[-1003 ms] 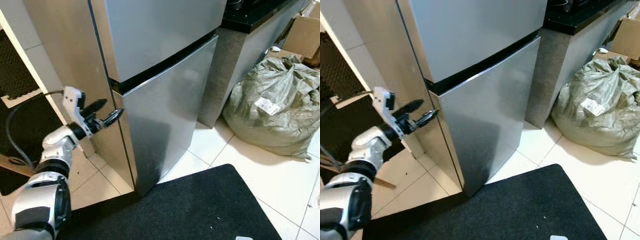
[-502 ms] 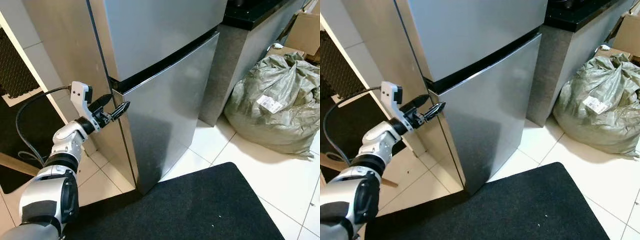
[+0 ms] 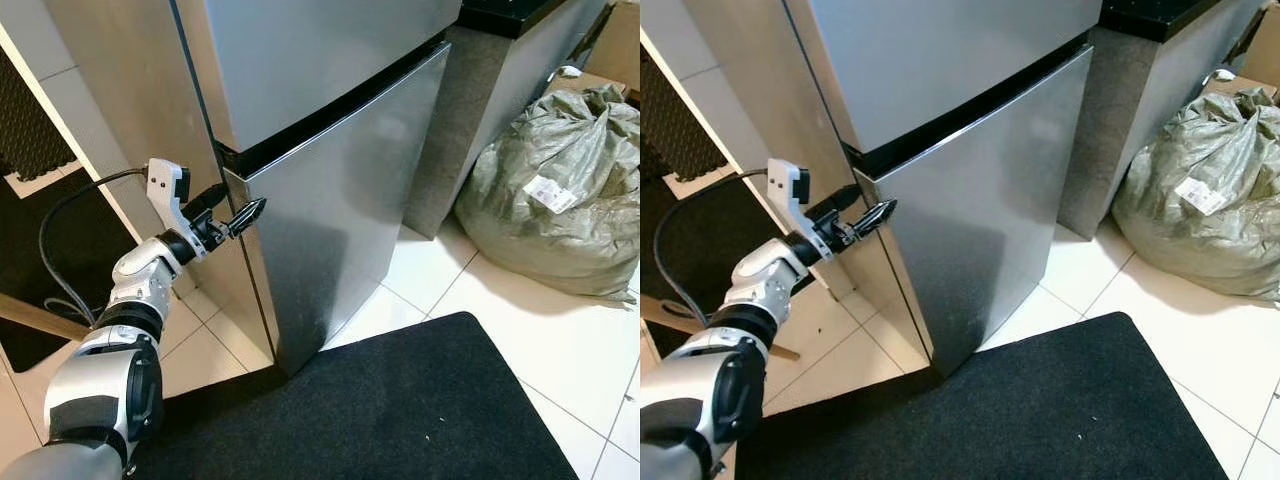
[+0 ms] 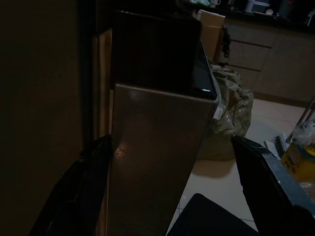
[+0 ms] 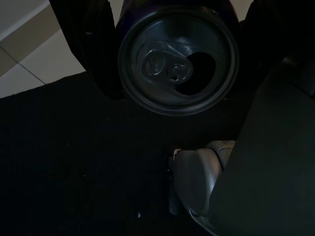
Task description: Restocking fridge
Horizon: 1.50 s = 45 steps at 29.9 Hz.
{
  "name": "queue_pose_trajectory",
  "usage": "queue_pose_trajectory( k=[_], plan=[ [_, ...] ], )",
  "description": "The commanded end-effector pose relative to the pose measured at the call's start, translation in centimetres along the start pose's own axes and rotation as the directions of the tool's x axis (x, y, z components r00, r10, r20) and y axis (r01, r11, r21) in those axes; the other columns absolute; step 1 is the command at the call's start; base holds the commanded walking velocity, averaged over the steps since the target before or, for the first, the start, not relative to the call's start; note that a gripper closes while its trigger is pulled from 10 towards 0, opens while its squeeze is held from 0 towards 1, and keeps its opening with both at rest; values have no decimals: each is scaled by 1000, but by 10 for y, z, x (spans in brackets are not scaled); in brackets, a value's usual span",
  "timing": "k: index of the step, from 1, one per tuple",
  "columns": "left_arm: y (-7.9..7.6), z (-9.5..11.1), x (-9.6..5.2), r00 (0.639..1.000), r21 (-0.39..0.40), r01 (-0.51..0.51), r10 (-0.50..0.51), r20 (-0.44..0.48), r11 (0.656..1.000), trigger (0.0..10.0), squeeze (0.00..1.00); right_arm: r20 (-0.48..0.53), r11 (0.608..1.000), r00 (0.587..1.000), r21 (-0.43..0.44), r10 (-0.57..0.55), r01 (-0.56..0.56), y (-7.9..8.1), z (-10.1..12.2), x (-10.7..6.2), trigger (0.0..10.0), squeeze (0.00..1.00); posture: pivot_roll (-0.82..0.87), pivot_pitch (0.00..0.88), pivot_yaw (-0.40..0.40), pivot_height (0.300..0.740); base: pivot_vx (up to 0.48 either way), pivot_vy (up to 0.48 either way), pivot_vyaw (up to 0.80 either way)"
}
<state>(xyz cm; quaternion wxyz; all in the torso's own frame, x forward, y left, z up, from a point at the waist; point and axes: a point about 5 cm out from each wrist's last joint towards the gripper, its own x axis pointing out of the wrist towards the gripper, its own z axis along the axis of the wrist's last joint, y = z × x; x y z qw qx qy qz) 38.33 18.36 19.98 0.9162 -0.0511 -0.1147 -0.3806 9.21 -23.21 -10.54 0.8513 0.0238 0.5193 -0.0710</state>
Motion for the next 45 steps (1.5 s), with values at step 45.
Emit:
queue_pose_trajectory(
  k=[45],
  plan=[
    [-43,0,38,965,40,261,-262,29,965,10000,0,-12,1000,1000,18,18,-18,7,-6,0,10000,0,-130,219,107,740,0,0,0]
  ],
)
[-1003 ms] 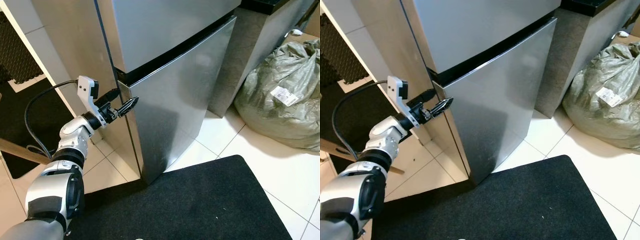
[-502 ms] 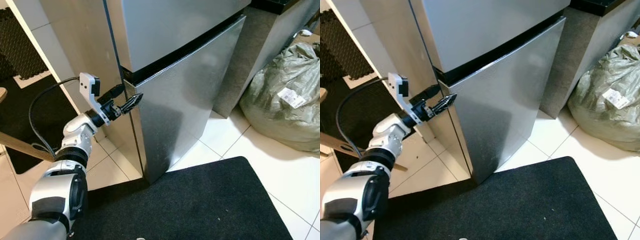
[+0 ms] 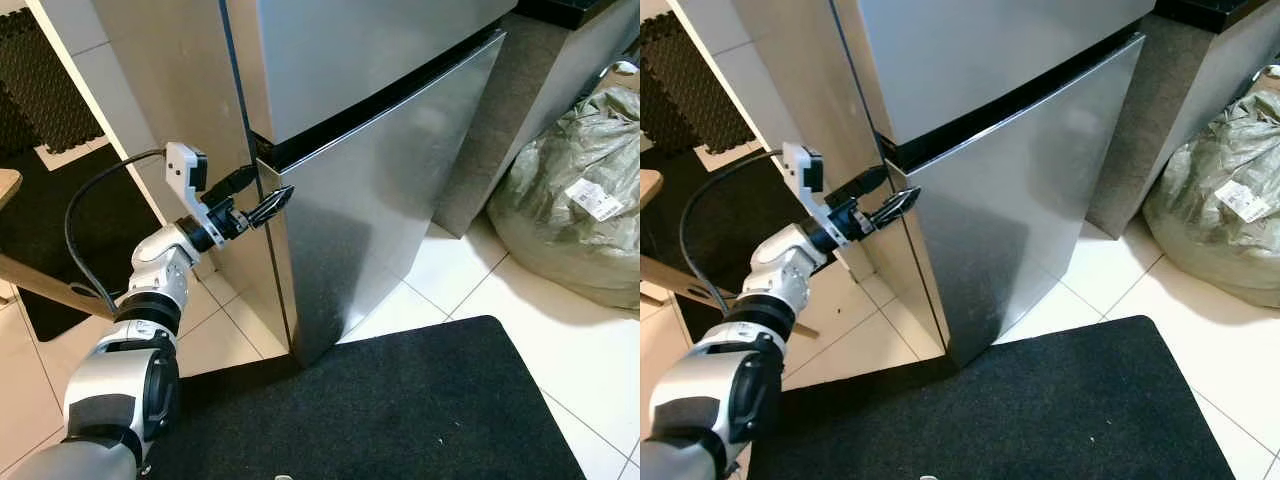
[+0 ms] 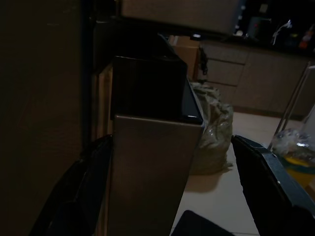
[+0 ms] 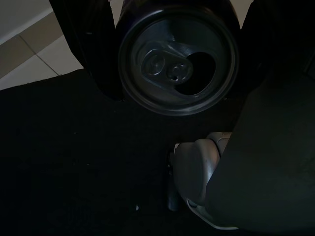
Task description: Restocking fridge
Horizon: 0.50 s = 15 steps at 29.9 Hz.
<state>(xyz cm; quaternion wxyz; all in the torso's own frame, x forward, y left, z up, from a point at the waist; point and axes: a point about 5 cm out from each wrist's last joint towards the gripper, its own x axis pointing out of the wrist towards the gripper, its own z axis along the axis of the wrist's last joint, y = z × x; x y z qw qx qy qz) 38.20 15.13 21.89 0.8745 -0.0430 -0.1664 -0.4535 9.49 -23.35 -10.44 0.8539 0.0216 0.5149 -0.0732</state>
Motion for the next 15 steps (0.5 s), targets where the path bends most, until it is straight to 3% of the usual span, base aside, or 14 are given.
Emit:
queue_pose_trajectory(
  k=[1,8,15],
  plan=[
    [-17,-15,14,995,-5,80,-80,-62,997,10000,0,-22,1000,999,19,24,-23,8,-8,-1,10000,0,-130,219,107,740,0,0,0],
    [-15,-17,17,996,22,17,-15,-90,1000,10000,0,-20,1000,1000,21,23,-23,9,-8,0,10000,0,-131,217,110,740,0,0,0],
    [-17,-19,19,996,12,15,-14,-86,1000,10000,0,-20,999,1000,23,22,-22,9,-8,0,10000,0,-133,216,112,740,0,0,0]
  ],
)
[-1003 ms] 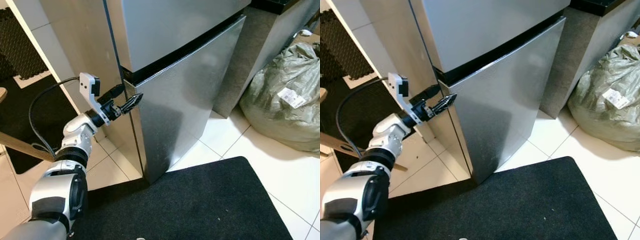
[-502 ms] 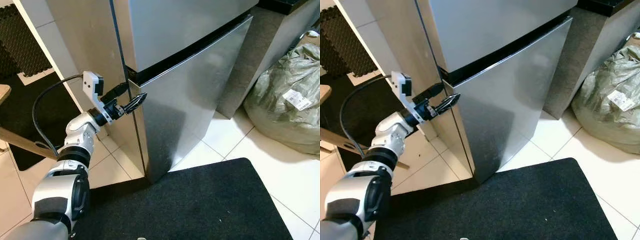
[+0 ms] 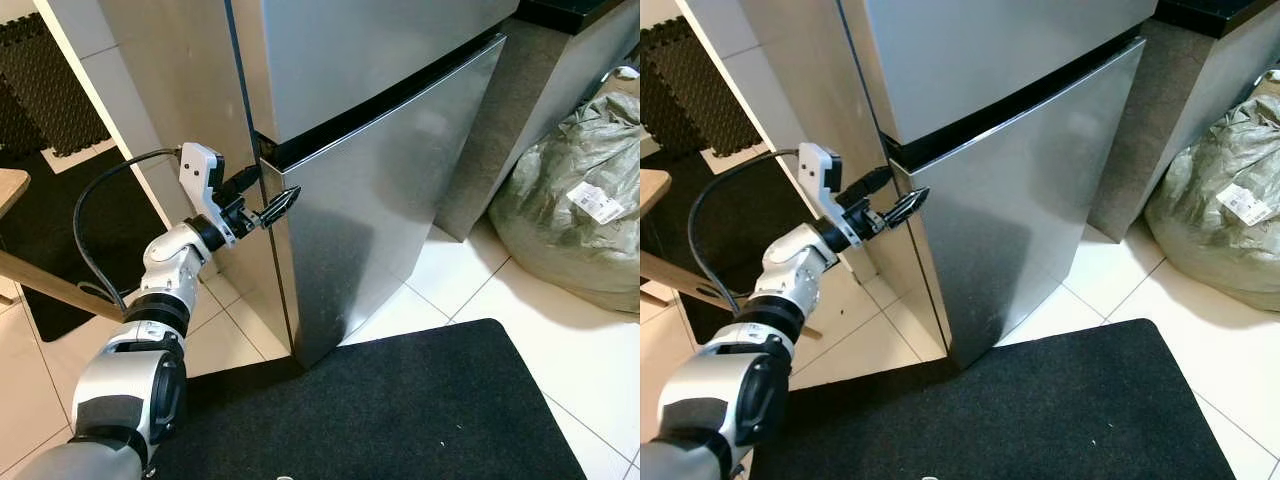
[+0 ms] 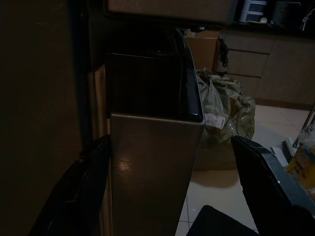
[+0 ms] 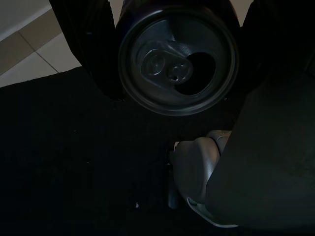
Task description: Restocking fridge
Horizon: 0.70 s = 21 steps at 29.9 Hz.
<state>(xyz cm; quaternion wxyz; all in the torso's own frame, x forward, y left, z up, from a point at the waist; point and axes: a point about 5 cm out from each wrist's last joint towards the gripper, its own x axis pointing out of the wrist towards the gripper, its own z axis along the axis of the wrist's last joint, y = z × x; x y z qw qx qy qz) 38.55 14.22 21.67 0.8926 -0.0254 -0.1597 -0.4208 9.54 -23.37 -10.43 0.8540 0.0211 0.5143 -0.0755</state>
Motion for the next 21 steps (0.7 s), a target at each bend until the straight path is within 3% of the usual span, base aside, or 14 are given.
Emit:
queue_pose_trajectory(
  k=[1,9,12,13,15,21],
  plan=[
    [-17,-13,11,995,-27,85,-86,-50,996,10000,0,-21,999,999,22,26,-26,9,-8,-1,10000,0,-133,216,112,740,0,0,0],
    [-24,-17,16,994,-72,106,-108,-30,992,10000,0,-20,999,999,24,25,-24,9,-8,-1,10000,0,-136,211,117,740,0,0,0],
    [-40,-22,20,966,-134,257,-259,0,957,10000,0,-19,999,1000,25,24,-24,9,-8,-1,10000,0,-136,211,117,740,0,0,0],
    [-40,-22,20,966,-134,257,-259,0,957,10000,0,-19,999,1000,25,24,-24,9,-8,-1,10000,0,-136,211,117,740,0,0,0],
    [-56,-28,21,922,-183,381,-386,6,906,10000,0,-17,999,1000,27,24,-23,9,-8,-1,10000,0,-137,209,120,740,0,0,0],
    [-68,-35,19,873,-223,474,-487,-4,852,10000,0,-16,999,1000,31,24,-23,10,-8,0,10000,0,-137,210,122,740,0,0,0]
  ],
)
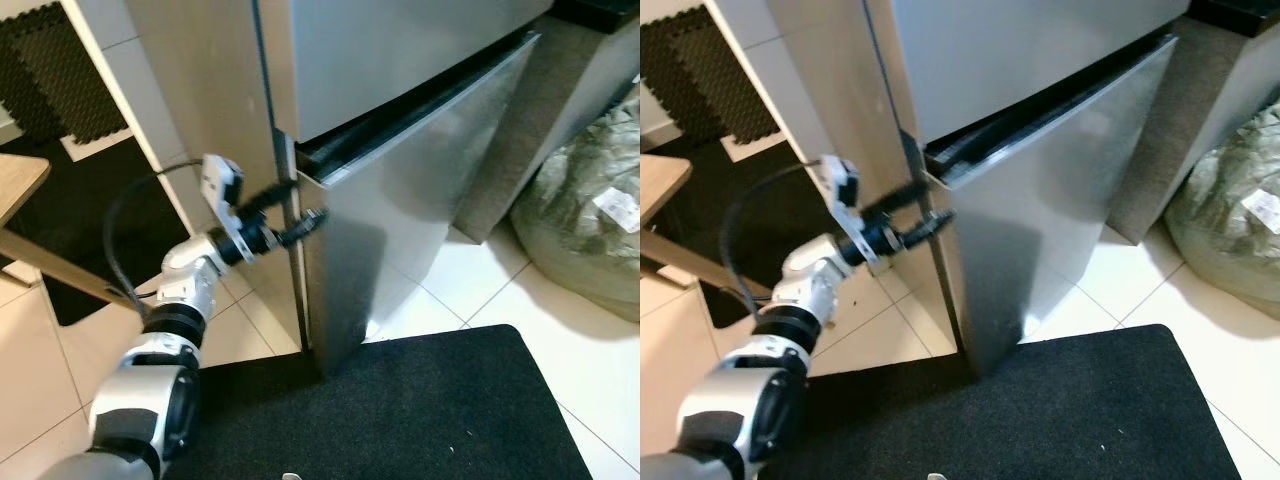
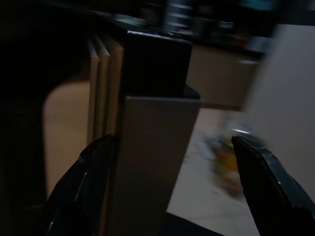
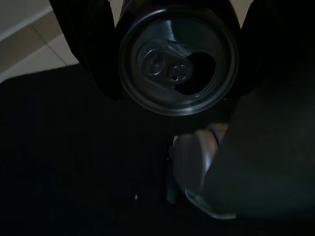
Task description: Restocking fridge
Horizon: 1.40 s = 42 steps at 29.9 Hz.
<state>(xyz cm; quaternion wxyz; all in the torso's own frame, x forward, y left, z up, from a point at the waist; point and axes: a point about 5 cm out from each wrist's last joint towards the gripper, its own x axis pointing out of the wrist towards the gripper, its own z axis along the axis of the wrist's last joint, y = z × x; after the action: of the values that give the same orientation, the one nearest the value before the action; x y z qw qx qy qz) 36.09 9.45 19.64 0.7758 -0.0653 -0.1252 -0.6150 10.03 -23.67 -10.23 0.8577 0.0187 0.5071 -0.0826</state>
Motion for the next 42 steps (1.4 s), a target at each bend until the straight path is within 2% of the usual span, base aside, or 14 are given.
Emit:
queue_pose_trajectory(
  k=[1,15,17,19,22,24,30,32,35,37,38,39,41,42],
  plan=[
    [-11,-16,10,996,-63,65,-69,-51,996,10000,0,-33,999,999,28,37,-37,12,-13,-2,10000,0,-137,210,122,740,0,0,0],
    [-28,-37,5,984,-148,132,-147,-96,980,10000,0,-32,999,999,30,39,-38,13,-12,-1,10000,0,-127,202,123,740,0,0,0],
    [-50,-64,-4,961,-245,187,-228,-153,951,10000,0,-29,999,999,28,40,-39,14,-10,0,10000,0,-122,193,122,740,0,0,0],
    [-50,-64,-4,961,-245,187,-228,-153,951,10000,0,-29,999,999,28,40,-39,14,-10,0,10000,0,-122,193,122,740,0,0,0],
    [-82,-104,-24,923,-358,201,-298,-242,912,10000,0,-22,999,999,28,40,-40,14,-6,1,10000,0,-123,184,122,740,0,0,0],
    [-87,-111,-28,919,-375,187,-296,-259,908,10000,0,-20,999,999,29,40,-40,14,-5,1,10000,0,-124,183,121,740,0,0,0],
    [-96,-138,-59,922,-420,-12,-152,-357,908,10000,0,-13,999,999,25,39,-39,14,0,2,10000,0,-122,162,108,740,0,0,0],
    [-100,-155,-85,890,-411,-199,-11,-456,890,10000,0,-9,999,999,13,36,-36,11,4,3,10000,0,-118,146,96,740,0,0,0],
    [-101,-160,-92,873,-401,-259,35,-487,878,10000,0,-7,999,999,10,35,-35,11,6,4,10000,0,-117,140,93,740,0,0,0],
    [-104,-167,-103,838,-385,-352,104,-535,853,10000,0,-3,999,999,7,33,-33,9,9,4,10000,0,-117,132,90,740,0,0,0],
    [-107,-173,-114,799,-368,-435,164,-578,822,10000,0,1,1000,1000,5,31,-31,9,12,5,10000,0,-118,127,87,740,0,0,0],
    [-107,-173,-114,799,-368,-435,164,-578,822,10000,0,1,1000,1000,5,31,-31,9,12,5,10000,0,-118,127,87,740,0,0,0],
    [-124,-192,-147,648,-306,-654,305,-698,691,10000,0,12,1000,999,-1,30,-30,8,18,6,10000,0,-118,111,76,740,0,0,0],
    [-124,-192,-147,648,-306,-654,305,-698,691,10000,0,12,1000,999,-1,30,-30,8,18,6,10000,0,-118,111,76,740,0,0,0]
  ],
)
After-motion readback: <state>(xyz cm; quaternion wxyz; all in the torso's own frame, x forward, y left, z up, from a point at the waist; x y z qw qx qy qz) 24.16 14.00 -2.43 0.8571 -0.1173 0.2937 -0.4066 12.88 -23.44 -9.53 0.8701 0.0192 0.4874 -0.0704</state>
